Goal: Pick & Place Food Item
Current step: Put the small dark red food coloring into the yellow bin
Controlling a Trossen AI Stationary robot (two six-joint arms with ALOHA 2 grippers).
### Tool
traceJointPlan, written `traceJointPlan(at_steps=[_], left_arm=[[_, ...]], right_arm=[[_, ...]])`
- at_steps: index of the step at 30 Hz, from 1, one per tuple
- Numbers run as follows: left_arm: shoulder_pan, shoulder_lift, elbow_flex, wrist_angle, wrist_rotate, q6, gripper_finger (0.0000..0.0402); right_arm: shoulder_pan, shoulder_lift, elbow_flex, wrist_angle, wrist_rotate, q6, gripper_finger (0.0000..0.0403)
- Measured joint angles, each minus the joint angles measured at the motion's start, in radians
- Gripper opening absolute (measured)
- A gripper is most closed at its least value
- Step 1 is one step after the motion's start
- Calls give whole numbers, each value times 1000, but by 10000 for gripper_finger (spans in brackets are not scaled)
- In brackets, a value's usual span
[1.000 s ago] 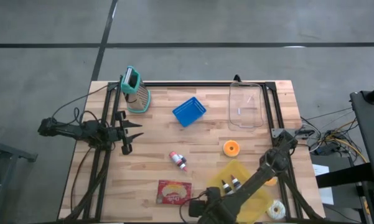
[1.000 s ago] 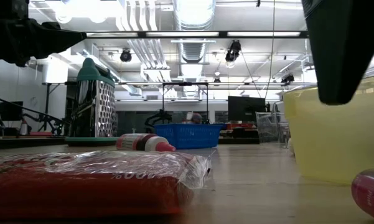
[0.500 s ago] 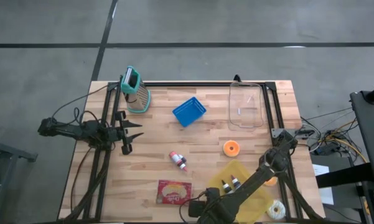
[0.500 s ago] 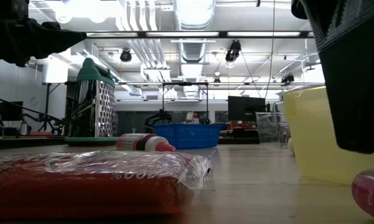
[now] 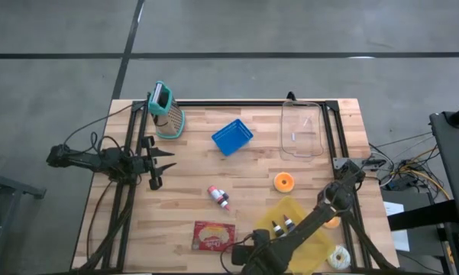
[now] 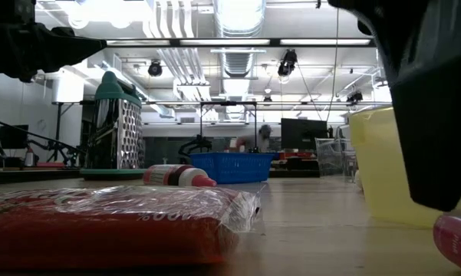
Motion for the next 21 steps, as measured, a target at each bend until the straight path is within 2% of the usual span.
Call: traceJointPlan(at_steps=[9,21], left_arm=[[0,0,0,0,0,0,152],[0,0,0,0,0,0,152]], right_arm=[[-8,0,-30,35,-46,1,135],[-8,-2,-37,41,-48,0,122]])
